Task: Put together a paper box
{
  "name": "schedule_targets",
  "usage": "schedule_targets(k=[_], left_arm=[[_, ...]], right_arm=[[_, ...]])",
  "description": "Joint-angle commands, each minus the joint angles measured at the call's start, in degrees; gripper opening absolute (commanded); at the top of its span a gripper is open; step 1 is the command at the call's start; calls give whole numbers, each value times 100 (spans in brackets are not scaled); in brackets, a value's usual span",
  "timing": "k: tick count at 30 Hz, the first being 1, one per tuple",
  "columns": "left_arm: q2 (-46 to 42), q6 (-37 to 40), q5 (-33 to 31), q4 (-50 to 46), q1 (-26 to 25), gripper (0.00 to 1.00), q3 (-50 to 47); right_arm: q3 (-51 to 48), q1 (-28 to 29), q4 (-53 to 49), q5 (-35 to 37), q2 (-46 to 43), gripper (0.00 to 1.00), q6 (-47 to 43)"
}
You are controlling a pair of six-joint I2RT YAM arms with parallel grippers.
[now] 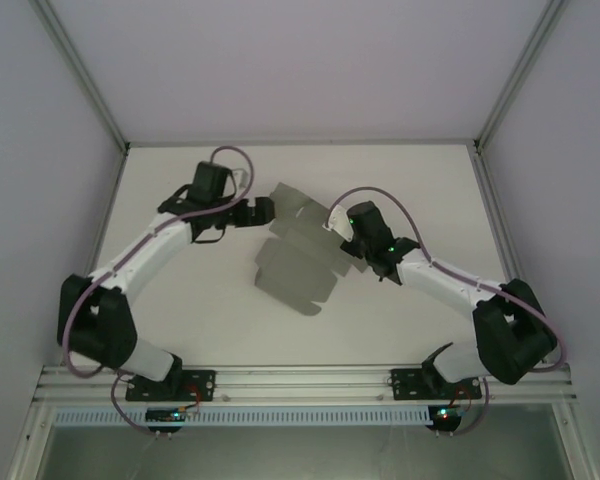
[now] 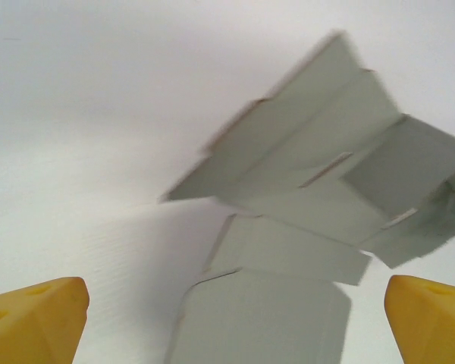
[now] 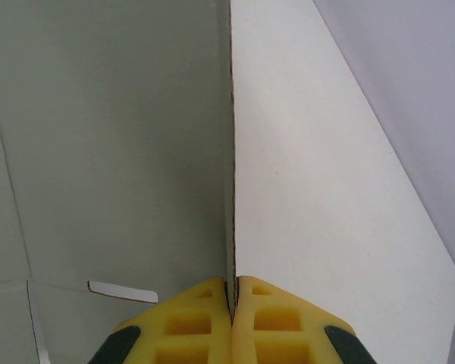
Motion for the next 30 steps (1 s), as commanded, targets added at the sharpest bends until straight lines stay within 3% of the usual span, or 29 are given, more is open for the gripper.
schedule_targets(k=[1,10,23,26,30], left_arm=[[-201,-115,-324,-151,301,100,-590],[622,-91,22,469,492,100,-649],[1877,555,855,1187,-203,100,141],[1904,670,873,1297,-388,99,51],[2090,616,424,1266,-548,96,61]], right_arm=[[34,-36,-200,27,-178,0,81],[4,-56,-148,-152,-190,0,297],[48,0,-33,-214,-7,0,328],[79,12,18,-221,43,0,387],[48,52,150,-449,53,0,445]])
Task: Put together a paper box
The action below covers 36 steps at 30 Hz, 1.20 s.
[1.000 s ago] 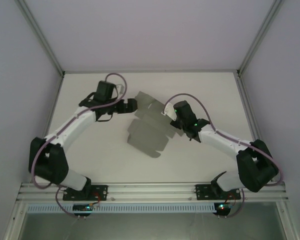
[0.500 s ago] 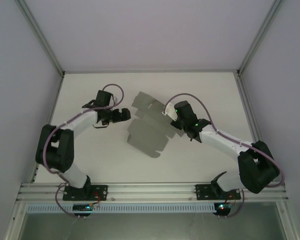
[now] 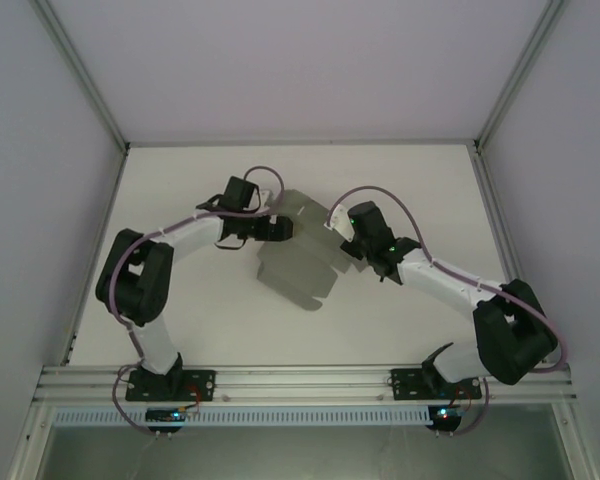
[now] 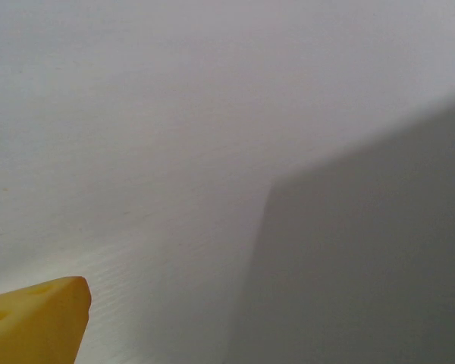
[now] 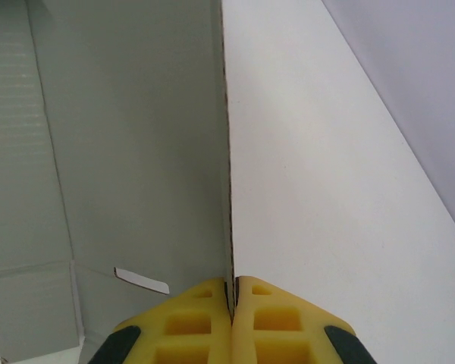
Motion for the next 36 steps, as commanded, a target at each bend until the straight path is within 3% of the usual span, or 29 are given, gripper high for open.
schedule_targets(k=[1,7,12,18,23,29,36], left_arm=[[230,97,-265,62,-138,94,89],[268,-11,-857,83,-337,91,49],[-516,-37,-856,57,-320,99,-287],[-1635,-228,-771,-390,92,100,-555],[-2092,-333,-816,-435,605,100,-608],[-1564,-662,-703,-451,1332,100,-216],[-438,-373,-478,-208,1529,100,218]], right_arm=[[36,72,239,-298,41,0,158],[55,107,137,-281,30,0,82],[154,115,-20,170,46,0,-760],[193,164,547,1033,236,0,-2349],[107,295,1721,1124,441,0,-3248],[111,461,2882,1252,1007,0,-4176],[-365,525,4667,998,1732,0,-4719]])
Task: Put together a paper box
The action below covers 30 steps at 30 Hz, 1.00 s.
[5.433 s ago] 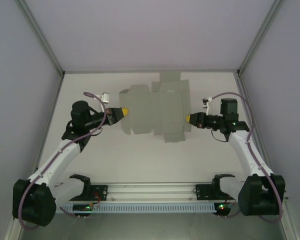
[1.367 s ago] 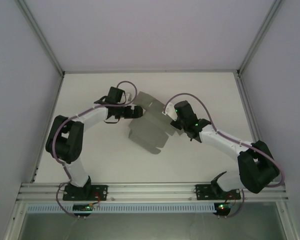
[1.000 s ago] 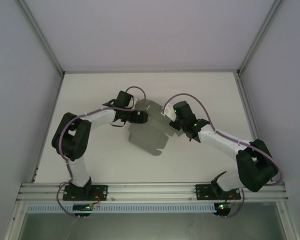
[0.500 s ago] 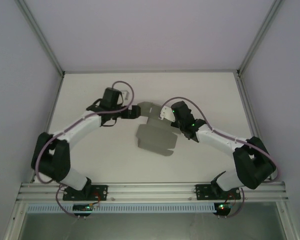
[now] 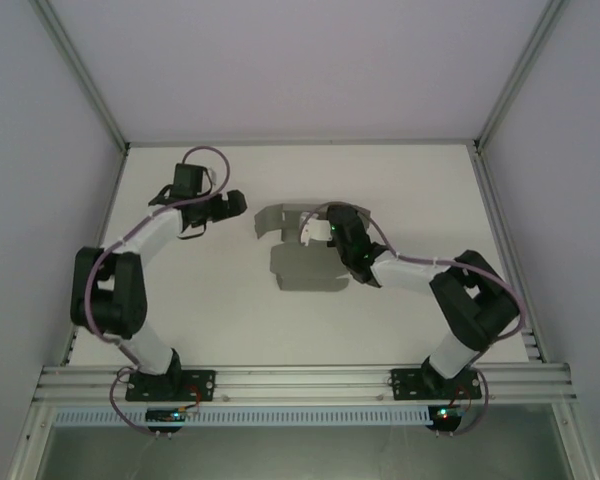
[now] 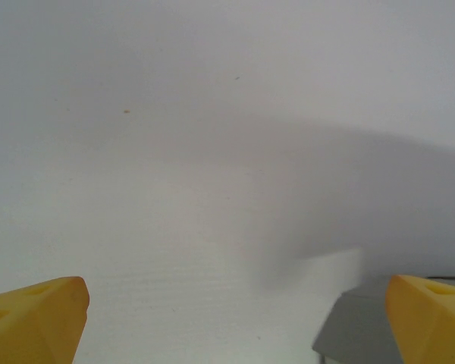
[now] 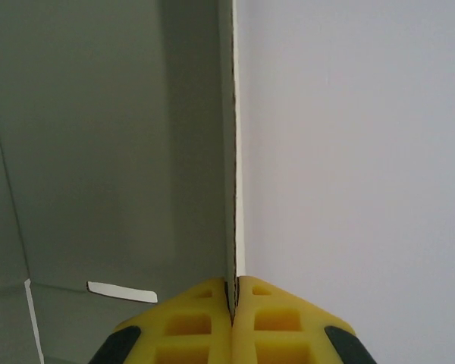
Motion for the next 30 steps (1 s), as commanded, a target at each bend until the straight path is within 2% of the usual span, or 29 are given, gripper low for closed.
schedule_targets(k=[1,3,9,15,20,27,30], left_arm=[[339,142,379,102,-9,100,305],[480,212,638,332,-17,100,239],[670,603,1095,829,-189,96,13],[733,858,1401,1018,-532,80,-193],[637,753,1464,1254,-794,69,-549],[522,707,1294,1851,-1032,68,-938],[630,744,1015,2049,-1135,63,-826]], right_arm=[[-195,55,1437,46,397,0,-504],[-250,58,1659,95,549,0,-591],[-279,111,1318,71,580,0,-206],[-207,125,1043,159,557,0,-67],[-199,131,778,232,474,0,162],[-236,197,543,253,418,0,268],[-224,244,367,217,404,0,288]])
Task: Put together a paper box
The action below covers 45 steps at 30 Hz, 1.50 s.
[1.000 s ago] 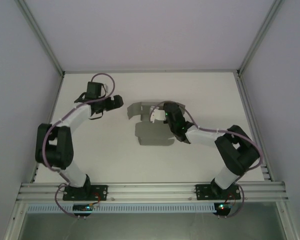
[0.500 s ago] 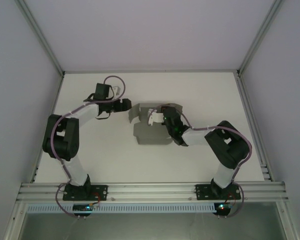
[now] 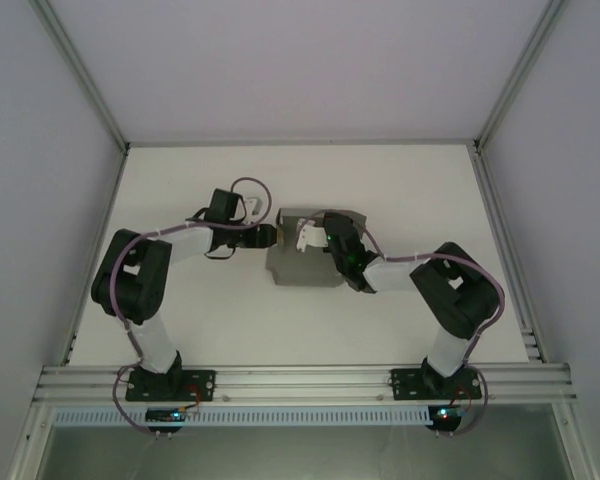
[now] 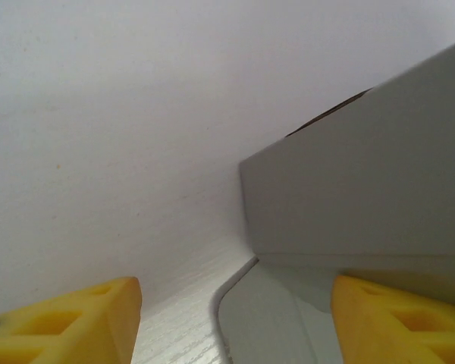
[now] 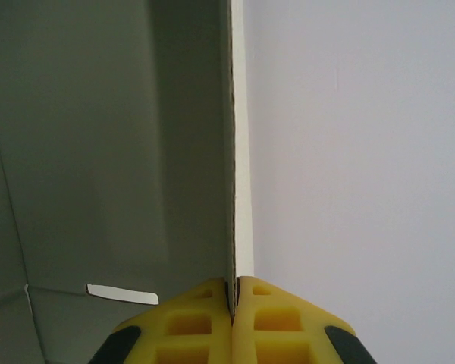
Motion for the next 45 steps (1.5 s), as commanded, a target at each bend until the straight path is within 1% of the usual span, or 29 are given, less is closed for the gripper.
schedule_targets(k=[1,3,7,11,12,14,16,19,21,24,27,33,37,40,45], left_arm=[[35,91,-296,555,-145,62,147],[161,206,-465,654,-264,58,281],[340,497,-752,972,-518,56,396],[424,379,-1093,1385,-618,42,383],[429,387,-1190,1500,-647,41,369],[463,425,-1422,1643,-693,40,380],[524,470,-1587,1748,-728,42,407],[570,503,-1511,2007,-742,43,368],[554,575,-1344,2247,-750,46,267],[495,686,-1132,2517,-753,47,113],[384,836,-967,2439,-754,47,-6],[-10,1104,-1081,2148,-754,47,-424],[-169,1170,-1068,2137,-735,46,-556],[-95,1213,-1102,2251,-734,44,-506],[213,1137,-1145,2542,-730,43,-264]], right_arm=[[35,99,-483,-40,-94,0,188],[51,121,-642,-84,-84,0,196],[101,165,-832,-126,-45,0,253],[170,187,-1195,-188,-45,0,394],[186,200,-1265,-196,-31,0,414],[205,196,-1416,-251,-31,0,477],[243,201,-1656,-362,-40,0,572],[353,191,-2061,-483,-19,0,753],[442,159,-2226,-521,3,0,893],[512,83,-2415,-624,-5,0,1027],[594,1,-2529,-636,15,0,1125],[637,-108,-2507,-573,4,0,1132],[653,-110,-2547,-677,-48,0,1124],[725,-105,-2608,-709,-9,0,1125],[800,-64,-2870,-951,30,0,1127]])
